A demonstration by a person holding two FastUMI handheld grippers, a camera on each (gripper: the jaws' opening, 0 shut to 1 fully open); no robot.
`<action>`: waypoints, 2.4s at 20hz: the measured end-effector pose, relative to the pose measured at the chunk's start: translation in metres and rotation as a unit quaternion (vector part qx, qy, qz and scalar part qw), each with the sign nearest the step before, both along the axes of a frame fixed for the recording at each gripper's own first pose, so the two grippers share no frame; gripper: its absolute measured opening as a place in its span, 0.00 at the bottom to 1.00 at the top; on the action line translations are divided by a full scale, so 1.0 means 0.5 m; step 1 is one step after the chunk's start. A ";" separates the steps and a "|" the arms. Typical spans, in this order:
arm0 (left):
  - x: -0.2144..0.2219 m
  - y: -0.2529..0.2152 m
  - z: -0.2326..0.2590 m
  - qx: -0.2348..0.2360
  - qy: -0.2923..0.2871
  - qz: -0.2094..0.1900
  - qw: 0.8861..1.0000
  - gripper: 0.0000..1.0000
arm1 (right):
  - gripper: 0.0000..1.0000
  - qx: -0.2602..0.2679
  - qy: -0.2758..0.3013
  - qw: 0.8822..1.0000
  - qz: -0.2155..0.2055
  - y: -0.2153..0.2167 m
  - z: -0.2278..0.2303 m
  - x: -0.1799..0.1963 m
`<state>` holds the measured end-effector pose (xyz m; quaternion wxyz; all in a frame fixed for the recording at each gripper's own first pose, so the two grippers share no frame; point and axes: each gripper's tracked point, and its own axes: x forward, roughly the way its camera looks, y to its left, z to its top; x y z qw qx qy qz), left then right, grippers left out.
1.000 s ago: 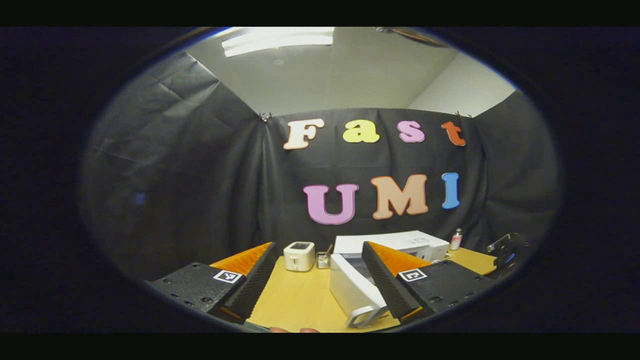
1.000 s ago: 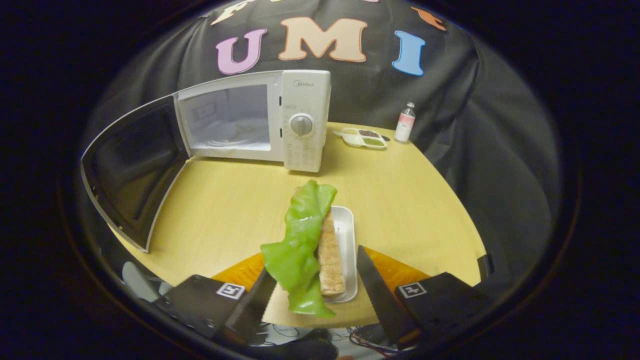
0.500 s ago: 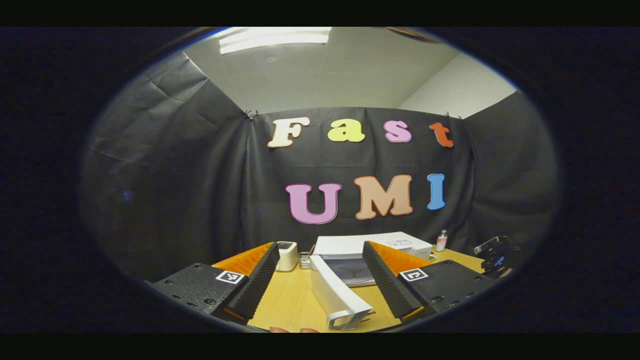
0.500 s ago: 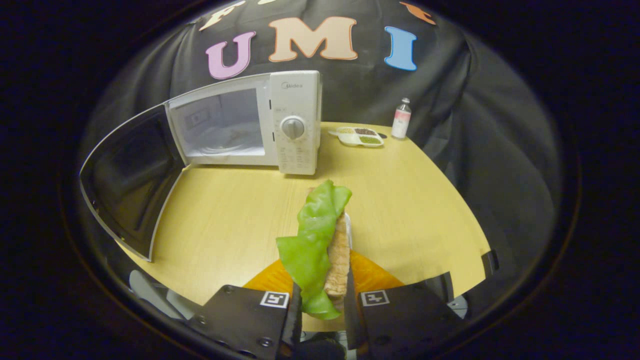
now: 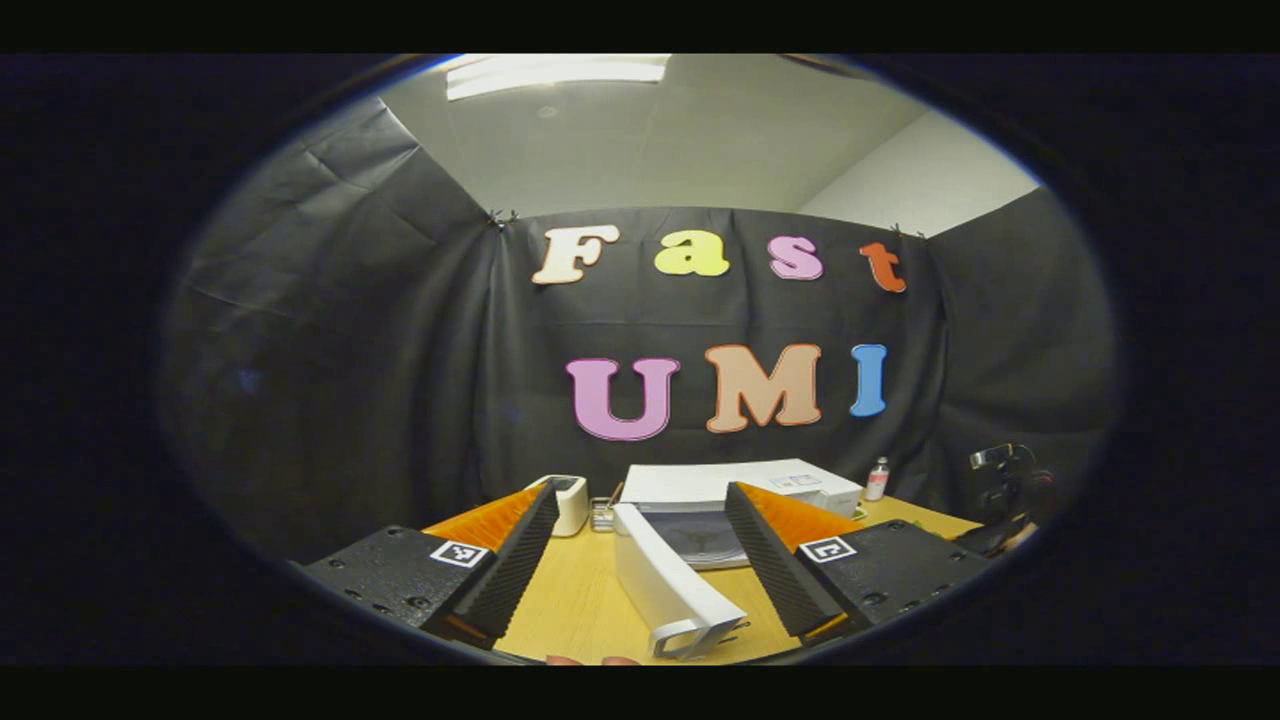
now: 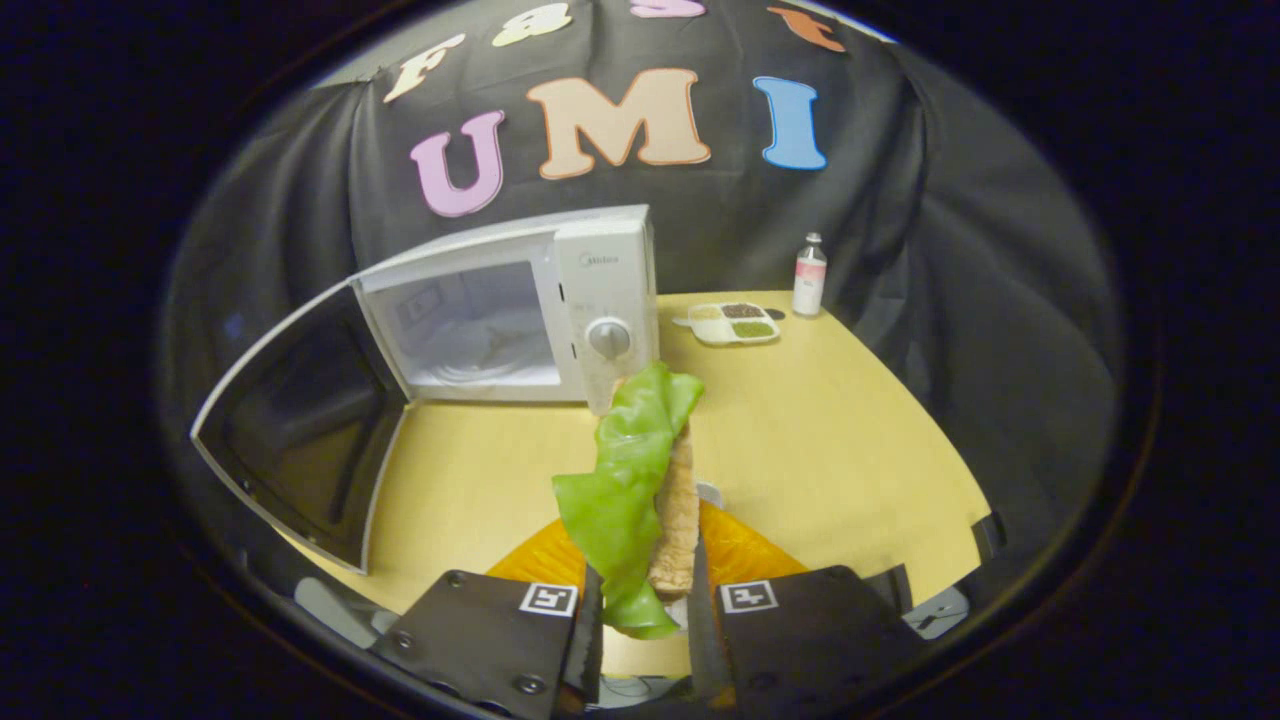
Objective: Open the microwave oven with the left hand, put the food in, and close the microwave oven.
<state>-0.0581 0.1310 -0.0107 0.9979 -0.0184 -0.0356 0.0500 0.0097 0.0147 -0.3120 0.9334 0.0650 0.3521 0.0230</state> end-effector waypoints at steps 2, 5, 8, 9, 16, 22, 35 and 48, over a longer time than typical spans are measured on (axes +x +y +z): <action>0.004 0.013 0.001 -0.002 -0.002 -0.001 1.000 0.94 | 0.37 0.059 0.000 0.998 -0.032 0.040 0.012 0.028; 0.010 0.031 0.002 0.008 -0.002 -0.006 1.000 0.97 | 0.37 0.154 0.013 0.985 -0.074 0.121 0.003 0.075; 0.024 0.041 -0.006 0.012 0.002 -0.015 1.000 0.99 | 0.37 0.234 0.032 0.966 -0.109 0.198 -0.018 0.118; 0.030 0.039 -0.012 0.009 0.002 -0.020 1.000 0.97 | 0.37 0.254 0.033 0.959 -0.123 0.218 -0.025 0.135; 0.050 0.065 -0.095 -0.035 0.052 -0.036 0.997 0.97 | 0.30 0.339 0.012 0.924 -0.174 0.376 -0.061 0.289; 0.045 0.100 -0.107 -0.019 0.069 -0.014 0.997 0.96 | 0.30 0.366 -0.009 0.907 -0.206 0.447 -0.098 0.412; 0.019 0.155 -0.165 -0.028 0.108 0.010 0.994 0.96 | 0.37 0.359 -0.023 0.904 -0.230 0.511 -0.186 0.519; 0.012 0.135 -0.188 -0.043 0.123 -0.008 0.991 0.96 | 0.54 0.277 -0.046 0.934 -0.222 0.496 -0.220 0.543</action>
